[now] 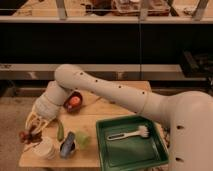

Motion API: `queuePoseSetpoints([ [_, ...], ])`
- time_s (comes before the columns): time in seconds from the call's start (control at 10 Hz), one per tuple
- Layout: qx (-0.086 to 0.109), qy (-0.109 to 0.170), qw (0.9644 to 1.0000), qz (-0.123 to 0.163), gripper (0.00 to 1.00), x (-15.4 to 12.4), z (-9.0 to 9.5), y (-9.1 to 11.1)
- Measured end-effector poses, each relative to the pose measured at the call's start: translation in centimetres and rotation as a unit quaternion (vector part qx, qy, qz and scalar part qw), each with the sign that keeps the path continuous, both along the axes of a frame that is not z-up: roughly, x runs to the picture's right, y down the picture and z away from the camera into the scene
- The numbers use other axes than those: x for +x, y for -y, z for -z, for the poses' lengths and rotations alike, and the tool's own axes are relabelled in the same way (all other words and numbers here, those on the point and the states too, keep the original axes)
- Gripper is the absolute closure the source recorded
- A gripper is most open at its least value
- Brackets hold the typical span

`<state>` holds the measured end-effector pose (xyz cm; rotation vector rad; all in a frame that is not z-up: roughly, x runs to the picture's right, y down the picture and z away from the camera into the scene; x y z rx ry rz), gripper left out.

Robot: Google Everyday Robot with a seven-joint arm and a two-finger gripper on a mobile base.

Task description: Place grapes in paper cup

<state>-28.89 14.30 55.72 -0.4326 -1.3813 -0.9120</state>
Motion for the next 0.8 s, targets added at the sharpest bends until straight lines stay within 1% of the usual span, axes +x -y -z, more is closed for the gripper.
queuePoseSetpoints([
  [0.3, -0.019, 0.004, 0.9998, 0.007, 1.00, -0.6, -1.0, -2.3],
  [0.6, -0.032, 0.006, 0.9994, 0.013, 1.00, -1.1, -1.7, -4.0],
  [0.8, -0.037, 0.004, 0.9992, 0.013, 1.00, -1.2, -2.7, -5.1],
])
